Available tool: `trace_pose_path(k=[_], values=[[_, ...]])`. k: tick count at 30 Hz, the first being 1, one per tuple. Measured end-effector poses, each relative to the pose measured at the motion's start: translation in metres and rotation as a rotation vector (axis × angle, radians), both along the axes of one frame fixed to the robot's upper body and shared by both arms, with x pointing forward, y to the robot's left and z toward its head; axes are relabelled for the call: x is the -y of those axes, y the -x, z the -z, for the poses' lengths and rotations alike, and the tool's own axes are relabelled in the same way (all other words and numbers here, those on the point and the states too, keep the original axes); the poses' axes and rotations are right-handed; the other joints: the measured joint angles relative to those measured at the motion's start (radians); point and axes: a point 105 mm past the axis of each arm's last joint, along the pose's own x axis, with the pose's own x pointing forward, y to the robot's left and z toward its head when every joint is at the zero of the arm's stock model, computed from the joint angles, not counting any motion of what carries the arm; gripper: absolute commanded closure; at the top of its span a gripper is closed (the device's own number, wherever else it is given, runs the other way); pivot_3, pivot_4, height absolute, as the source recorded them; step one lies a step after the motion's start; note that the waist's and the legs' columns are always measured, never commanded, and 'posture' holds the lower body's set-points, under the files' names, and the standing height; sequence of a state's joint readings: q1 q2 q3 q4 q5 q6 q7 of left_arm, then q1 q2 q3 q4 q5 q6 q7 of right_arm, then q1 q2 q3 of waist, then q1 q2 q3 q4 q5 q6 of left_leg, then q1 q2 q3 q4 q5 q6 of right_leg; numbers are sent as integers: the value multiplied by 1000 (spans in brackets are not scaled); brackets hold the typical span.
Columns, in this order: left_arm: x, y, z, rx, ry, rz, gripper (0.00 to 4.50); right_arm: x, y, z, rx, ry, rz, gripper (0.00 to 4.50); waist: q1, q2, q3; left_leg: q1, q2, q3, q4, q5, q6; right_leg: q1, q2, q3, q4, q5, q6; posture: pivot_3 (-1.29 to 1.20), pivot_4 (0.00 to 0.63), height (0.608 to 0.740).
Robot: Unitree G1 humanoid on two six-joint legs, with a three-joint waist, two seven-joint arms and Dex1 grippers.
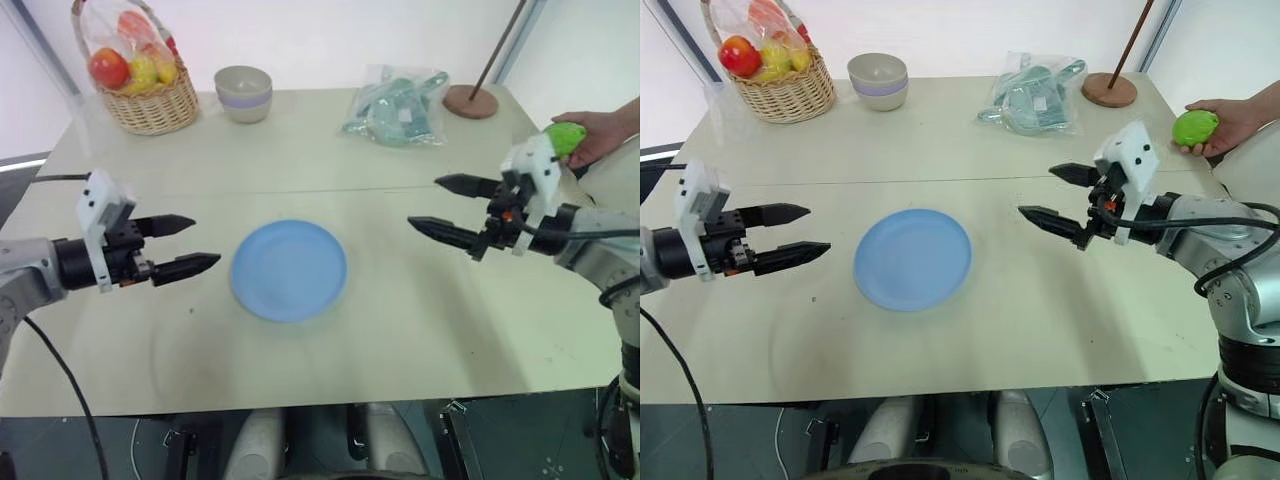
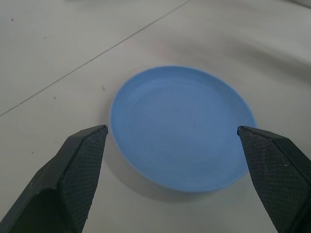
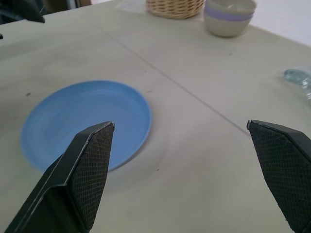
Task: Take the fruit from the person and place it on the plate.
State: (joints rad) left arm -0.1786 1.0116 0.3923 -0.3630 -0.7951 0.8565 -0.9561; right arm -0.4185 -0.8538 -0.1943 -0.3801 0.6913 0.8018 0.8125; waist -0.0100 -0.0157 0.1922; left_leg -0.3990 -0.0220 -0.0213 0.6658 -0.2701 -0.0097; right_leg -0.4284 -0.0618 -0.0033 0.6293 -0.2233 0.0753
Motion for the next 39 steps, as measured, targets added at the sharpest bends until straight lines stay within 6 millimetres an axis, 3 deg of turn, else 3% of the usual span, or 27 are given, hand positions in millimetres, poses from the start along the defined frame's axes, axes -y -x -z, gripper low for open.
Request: trace_pose_path(k=[4, 39], values=[[0, 1, 1, 2, 0, 0, 39, -4, 3, 11, -41, 14, -28, 0, -1, 0, 0, 0, 0, 0, 0, 0, 0, 0, 0, 0, 0, 0, 0, 0, 150, 740], [9, -10, -7, 59, 62, -15, 39, 3, 5, 20, -52, 37, -6, 0, -1, 0, 0, 0, 0, 0, 0, 0, 0, 0, 0, 0, 0, 0, 1, 0, 150, 740]])
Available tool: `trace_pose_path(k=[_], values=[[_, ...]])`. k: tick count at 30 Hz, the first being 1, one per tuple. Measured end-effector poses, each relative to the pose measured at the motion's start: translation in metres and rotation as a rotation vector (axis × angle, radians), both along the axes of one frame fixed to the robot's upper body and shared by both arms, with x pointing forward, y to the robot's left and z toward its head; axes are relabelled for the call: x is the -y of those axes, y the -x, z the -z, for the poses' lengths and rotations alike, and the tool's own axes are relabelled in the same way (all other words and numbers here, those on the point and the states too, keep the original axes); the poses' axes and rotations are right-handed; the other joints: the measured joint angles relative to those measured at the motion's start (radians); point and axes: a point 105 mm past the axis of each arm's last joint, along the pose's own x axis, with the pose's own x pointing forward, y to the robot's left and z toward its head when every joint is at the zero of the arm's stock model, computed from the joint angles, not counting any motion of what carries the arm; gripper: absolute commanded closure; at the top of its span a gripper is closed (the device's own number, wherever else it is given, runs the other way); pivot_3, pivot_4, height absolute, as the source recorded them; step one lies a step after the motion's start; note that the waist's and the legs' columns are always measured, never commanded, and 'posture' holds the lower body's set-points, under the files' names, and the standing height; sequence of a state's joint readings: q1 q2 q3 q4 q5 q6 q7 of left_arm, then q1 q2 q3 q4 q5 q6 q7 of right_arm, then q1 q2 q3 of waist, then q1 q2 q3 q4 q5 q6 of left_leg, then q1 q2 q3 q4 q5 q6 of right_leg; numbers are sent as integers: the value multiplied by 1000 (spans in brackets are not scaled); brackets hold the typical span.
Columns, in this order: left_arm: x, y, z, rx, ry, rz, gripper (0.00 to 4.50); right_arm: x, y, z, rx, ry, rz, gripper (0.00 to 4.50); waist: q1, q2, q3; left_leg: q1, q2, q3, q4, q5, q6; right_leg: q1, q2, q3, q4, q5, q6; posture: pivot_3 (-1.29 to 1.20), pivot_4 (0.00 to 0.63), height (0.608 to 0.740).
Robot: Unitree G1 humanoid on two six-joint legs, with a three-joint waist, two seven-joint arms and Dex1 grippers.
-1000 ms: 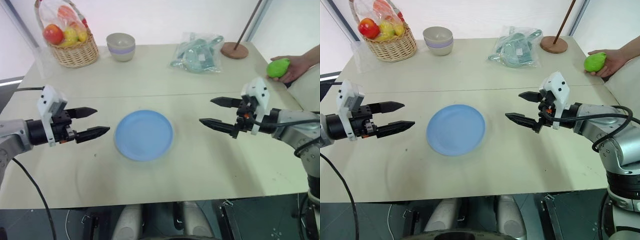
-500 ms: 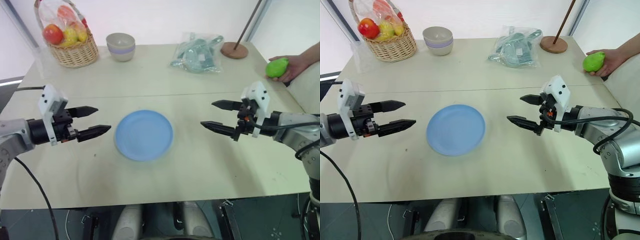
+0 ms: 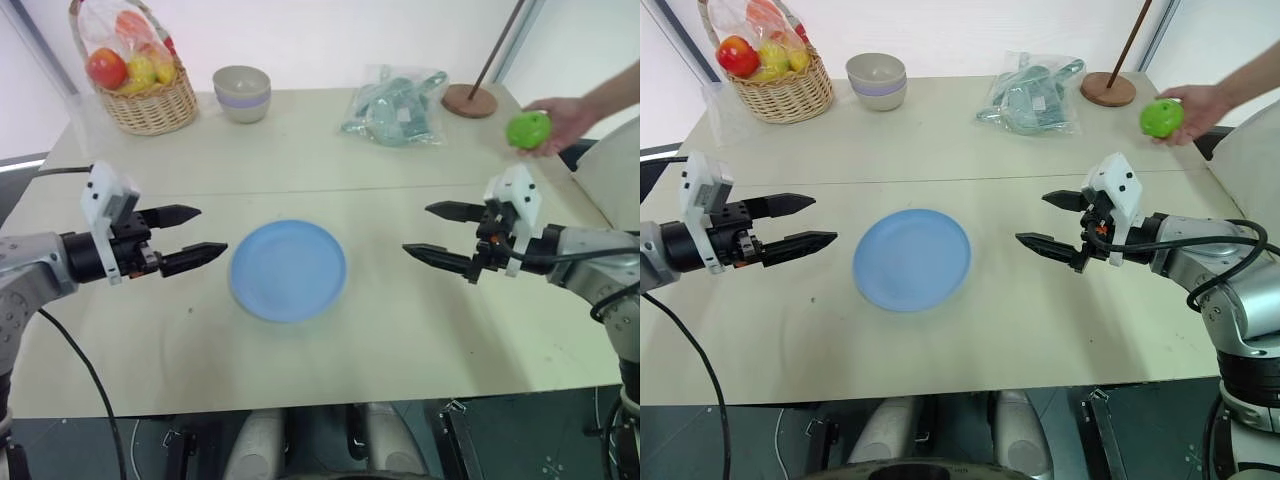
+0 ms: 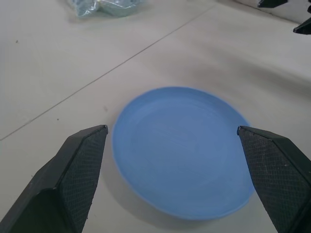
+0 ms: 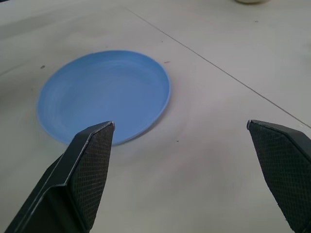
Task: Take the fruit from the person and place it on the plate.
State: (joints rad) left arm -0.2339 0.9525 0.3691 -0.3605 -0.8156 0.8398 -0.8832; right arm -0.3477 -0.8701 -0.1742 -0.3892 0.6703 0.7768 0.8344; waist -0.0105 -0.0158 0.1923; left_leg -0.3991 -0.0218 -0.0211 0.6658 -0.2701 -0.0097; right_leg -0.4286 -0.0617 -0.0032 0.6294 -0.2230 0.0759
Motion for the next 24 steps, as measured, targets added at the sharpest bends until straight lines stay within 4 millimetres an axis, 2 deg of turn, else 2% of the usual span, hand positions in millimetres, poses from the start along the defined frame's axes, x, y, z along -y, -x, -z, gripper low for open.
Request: trace_pose_path(k=[6, 14, 24], values=[[3, -8, -2, 33, 47, -35, 39, 1, -4, -2, 25, -9, 32, 0, 0, 0, 0, 0, 0, 0, 0, 0, 0, 0, 0, 0, 0, 0, 1, 0, 150, 740], [13, -19, -4, 67, 91, -73, 39, -5, -12, -16, 73, -65, 70, 0, -1, 0, 0, 0, 0, 0, 0, 0, 0, 0, 0, 0, 0, 2, 3, 0, 150, 740], [12, -24, -6, 65, 117, -79, 39, -30, -11, -22, 33, -123, 10, 0, 0, 0, 0, 0, 0, 0, 0, 0, 0, 0, 1, 0, 0, 2, 3, 0, 150, 740]])
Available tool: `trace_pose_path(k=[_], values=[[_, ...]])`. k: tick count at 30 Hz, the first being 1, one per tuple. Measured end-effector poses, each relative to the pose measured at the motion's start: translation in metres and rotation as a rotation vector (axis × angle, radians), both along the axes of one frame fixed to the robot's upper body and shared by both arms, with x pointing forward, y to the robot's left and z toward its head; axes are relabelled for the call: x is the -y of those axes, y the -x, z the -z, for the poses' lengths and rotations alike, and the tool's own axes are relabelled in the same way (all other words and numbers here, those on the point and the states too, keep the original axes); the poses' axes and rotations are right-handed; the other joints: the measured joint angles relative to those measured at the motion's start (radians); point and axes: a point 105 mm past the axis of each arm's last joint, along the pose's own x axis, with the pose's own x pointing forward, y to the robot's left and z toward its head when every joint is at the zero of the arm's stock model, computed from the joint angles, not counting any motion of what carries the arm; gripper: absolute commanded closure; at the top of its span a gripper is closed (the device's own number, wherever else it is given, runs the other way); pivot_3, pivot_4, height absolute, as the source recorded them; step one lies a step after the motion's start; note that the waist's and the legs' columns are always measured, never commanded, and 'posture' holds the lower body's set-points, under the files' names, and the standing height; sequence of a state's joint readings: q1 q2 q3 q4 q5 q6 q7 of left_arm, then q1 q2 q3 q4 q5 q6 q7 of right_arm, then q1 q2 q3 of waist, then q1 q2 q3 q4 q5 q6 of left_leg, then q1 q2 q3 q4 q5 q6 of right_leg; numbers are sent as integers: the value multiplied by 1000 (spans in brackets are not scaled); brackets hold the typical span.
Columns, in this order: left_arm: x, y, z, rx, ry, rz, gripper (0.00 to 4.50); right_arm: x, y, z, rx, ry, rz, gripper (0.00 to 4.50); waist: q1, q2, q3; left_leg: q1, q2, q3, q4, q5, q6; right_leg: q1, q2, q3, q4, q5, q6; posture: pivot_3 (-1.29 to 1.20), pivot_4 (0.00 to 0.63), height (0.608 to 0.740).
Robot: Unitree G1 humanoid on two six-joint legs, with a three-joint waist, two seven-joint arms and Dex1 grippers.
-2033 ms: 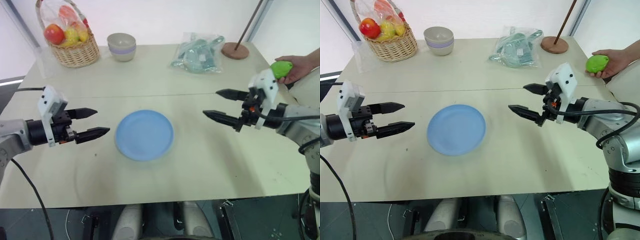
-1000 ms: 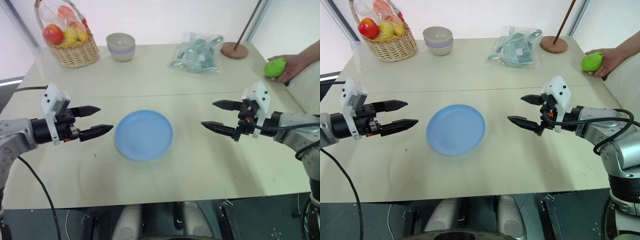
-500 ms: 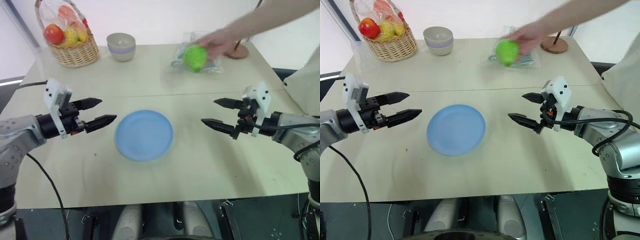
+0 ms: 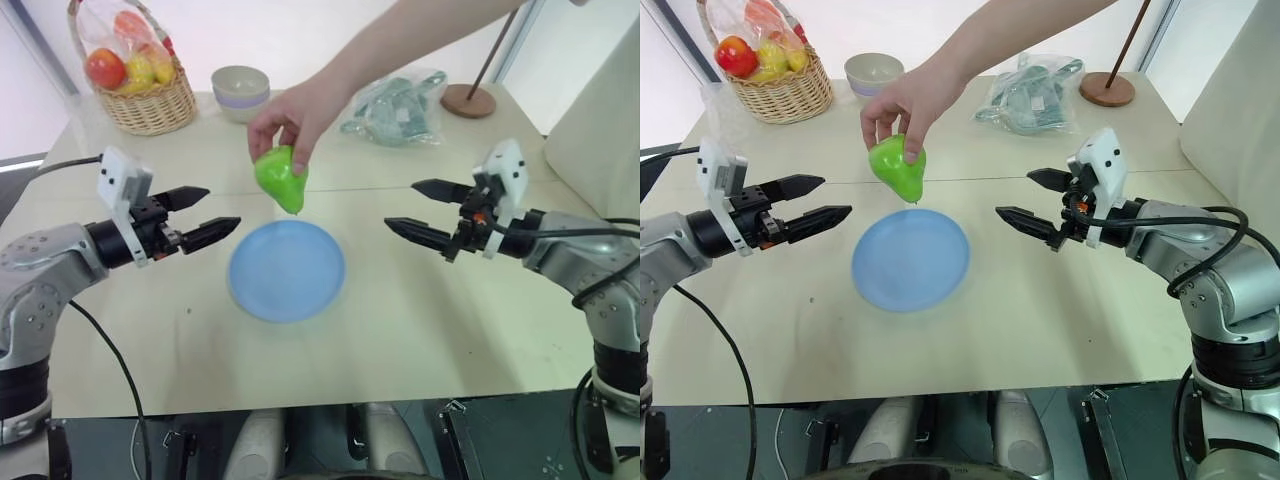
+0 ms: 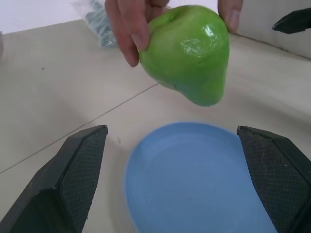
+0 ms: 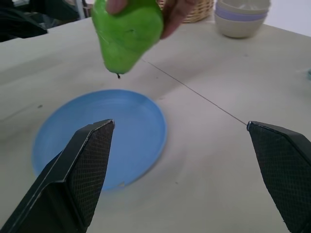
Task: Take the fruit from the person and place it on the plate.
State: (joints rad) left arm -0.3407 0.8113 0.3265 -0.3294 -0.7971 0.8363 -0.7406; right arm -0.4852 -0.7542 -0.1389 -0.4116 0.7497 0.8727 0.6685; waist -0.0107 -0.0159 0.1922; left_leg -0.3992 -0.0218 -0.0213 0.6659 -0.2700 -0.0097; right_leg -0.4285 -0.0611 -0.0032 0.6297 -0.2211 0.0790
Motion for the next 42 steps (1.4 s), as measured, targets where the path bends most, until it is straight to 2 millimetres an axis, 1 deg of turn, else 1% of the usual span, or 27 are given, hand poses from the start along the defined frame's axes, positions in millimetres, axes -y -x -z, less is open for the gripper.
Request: trace_pose_path(k=[7, 10, 12, 14, 16, 18, 23, 26, 28, 31, 35, 42], values=[[2, 0, 2, -18, 34, 6, 39, -17, -2, -10, -5, -46, -40, 0, 0, 0, 0, 0, 0, 0, 0, 0, 0, 0, 0, 0, 0, 0, 0, 0, 150, 740], [3, -1, 4, -23, 44, 5, 39, -21, -1, -8, -17, -43, -56, 0, 0, 0, 0, 0, 0, 0, 0, 0, 0, 0, 0, 0, 0, 0, 0, 0, 150, 740], [11, -7, 6, -34, 74, 19, 39, -23, -1, -7, -23, -38, -62, 0, 4, 0, 0, 0, -1, 0, 0, 0, 0, 0, 0, 0, 0, 0, 0, 0, 150, 740], [24, -14, 14, -61, 86, 41, 39, -24, -2, -7, -17, -33, -63, 0, 7, 0, 0, 0, -1, 0, 1, 0, 0, 1, 0, 0, 0, 0, 0, 0, 150, 740], [33, -20, 23, -89, 78, 52, 39, -24, -3, -8, -8, -30, -59, 0, 3, 0, 0, 0, -1, 0, 1, 0, 0, 1, 0, 0, 0, 0, 1, 0, 150, 740], [41, -31, 25, -99, 82, 53, 39, -21, -6, -10, -3, -31, -48, 0, 2, 0, 0, 0, -1, 0, 1, 0, 0, 0, 1, 0, 0, 0, 1, 0, 150, 740], [57, -48, 22, -105, 109, 69, 39, -14, -8, -16, 28, -21, -19, 0, -1, 0, 0, 0, -1, 0, 0, 0, 0, 0, 1, 0, 0, 0, 1, 0, 150, 740], [64, -61, 16, -116, 167, 70, 39, -11, -8, -20, 42, -24, -4, 0, 0, 0, 0, -1, -1, -1, 0, 0, 0, 0, 1, 0, 0, 0, 1, 0, 150, 740], [68, -65, 11, -121, 189, 80, 39, -10, -8, -21, 47, -26, 3, 0, 0, 0, 0, 0, -1, 0, 1, 0, 0, 0, 1, 0, 0, 0, 1, 0, 150, 740], [71, -70, 8, -145, 223, 85, 39, -9, -8, -20, 49, -26, 13, 0, -1, 0, 0, 0, -1, 0, 0, 0, 0, 0, 1, 0, 0, 0, 1, 0, 150, 740], [75, -73, 13, -184, 255, 93, 39, -8, -7, -21, 55, -26, 22, 0, 0, 0, 0, -1, -1, 0, 0, 0, 0, 0, 1, 0, 1, 0, 1, 0, 150, 740], [80, -73, 12, -185, 262, 107, 39, -7, -8, -19, 51, -26, 31, 0, 1, 0, 0, -1, -1, 0, 1, 0, 0, 0, 0, 0, 0, 0, 1, 0, 150, 740]])
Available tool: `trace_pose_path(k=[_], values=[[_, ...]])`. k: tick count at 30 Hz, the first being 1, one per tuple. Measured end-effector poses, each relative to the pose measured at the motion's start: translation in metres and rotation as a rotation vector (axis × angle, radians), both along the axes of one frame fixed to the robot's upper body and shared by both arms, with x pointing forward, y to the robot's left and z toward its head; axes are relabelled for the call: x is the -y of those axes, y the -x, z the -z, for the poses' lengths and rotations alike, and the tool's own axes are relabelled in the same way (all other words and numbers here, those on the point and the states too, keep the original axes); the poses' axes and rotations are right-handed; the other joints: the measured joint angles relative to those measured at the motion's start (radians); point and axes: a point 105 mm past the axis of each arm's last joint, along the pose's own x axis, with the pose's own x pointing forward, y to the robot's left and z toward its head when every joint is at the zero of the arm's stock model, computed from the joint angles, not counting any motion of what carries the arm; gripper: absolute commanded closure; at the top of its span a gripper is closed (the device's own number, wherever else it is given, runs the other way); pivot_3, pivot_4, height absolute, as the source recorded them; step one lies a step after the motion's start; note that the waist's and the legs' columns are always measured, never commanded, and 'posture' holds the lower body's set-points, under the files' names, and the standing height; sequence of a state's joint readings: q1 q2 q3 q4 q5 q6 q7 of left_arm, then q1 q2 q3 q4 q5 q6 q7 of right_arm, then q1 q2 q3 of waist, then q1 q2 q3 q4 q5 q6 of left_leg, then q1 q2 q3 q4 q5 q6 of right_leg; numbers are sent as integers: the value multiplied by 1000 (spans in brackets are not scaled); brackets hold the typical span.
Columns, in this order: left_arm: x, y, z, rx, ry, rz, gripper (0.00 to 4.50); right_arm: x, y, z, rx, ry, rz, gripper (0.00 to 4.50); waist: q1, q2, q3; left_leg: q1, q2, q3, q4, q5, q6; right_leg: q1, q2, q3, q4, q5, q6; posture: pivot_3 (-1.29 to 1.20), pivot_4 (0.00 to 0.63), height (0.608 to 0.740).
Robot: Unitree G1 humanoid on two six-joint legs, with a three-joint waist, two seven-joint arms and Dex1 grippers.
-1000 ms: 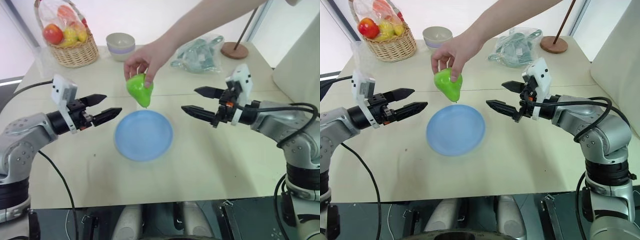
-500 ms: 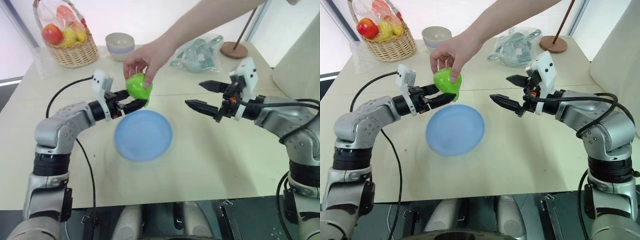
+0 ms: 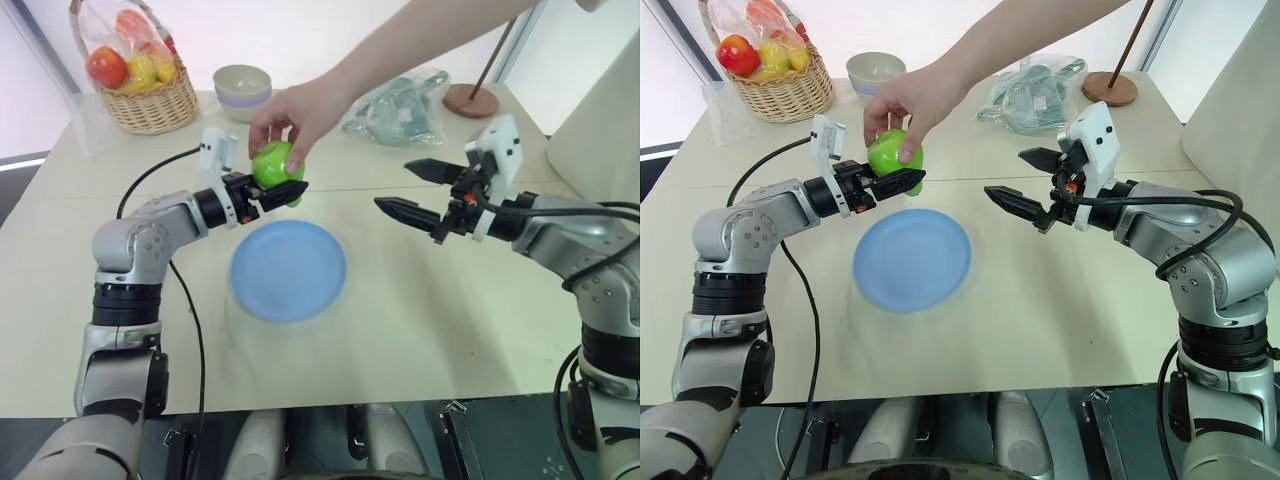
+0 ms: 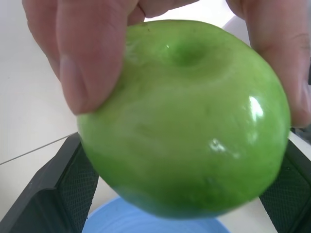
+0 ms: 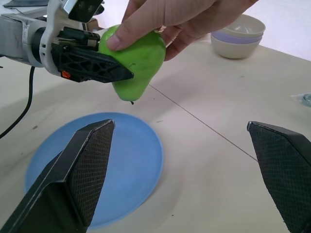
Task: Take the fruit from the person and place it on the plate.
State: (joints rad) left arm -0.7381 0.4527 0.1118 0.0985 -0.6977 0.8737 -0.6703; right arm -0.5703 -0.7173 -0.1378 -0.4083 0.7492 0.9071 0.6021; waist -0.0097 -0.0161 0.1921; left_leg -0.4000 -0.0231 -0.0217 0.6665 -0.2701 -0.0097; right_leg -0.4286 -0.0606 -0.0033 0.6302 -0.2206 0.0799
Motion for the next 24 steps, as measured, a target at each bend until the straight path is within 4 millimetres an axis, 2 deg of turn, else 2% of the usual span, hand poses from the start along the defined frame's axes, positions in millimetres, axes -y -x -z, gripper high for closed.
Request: trace_pose_path(k=[2, 6, 7, 24], values=[[1, 0, 0, -1, 2, 4, 39, 0, 0, 0, 0, 0, 1, 0, 0, 0, 0, 0, 0, 0, 0, 0, 0, 0, 0, 0, 0, 0, 0, 0, 150, 740], [2, 0, 0, 2, 2, 5, 1239, 0, 0, 0, 1, 0, 1, 0, 0, 0, 0, 0, 0, 0, 0, 0, 0, 0, 0, 0, 0, 0, 0, 0, 150, 740], [1, 0, 0, 3, 1, 4, 1370, 0, 0, 0, 2, 0, 1, 0, 0, 0, 0, 0, 0, 0, 0, 0, 0, 0, 0, 0, 0, 0, 0, 0, 150, 740], [0, 4, 0, 3, -24, 33, 1379, 0, 0, 0, 2, 0, 2, 0, -1, 0, 0, 0, 0, 0, 0, 0, 0, 0, 0, 0, 0, 0, 0, 0, 150, 740]])
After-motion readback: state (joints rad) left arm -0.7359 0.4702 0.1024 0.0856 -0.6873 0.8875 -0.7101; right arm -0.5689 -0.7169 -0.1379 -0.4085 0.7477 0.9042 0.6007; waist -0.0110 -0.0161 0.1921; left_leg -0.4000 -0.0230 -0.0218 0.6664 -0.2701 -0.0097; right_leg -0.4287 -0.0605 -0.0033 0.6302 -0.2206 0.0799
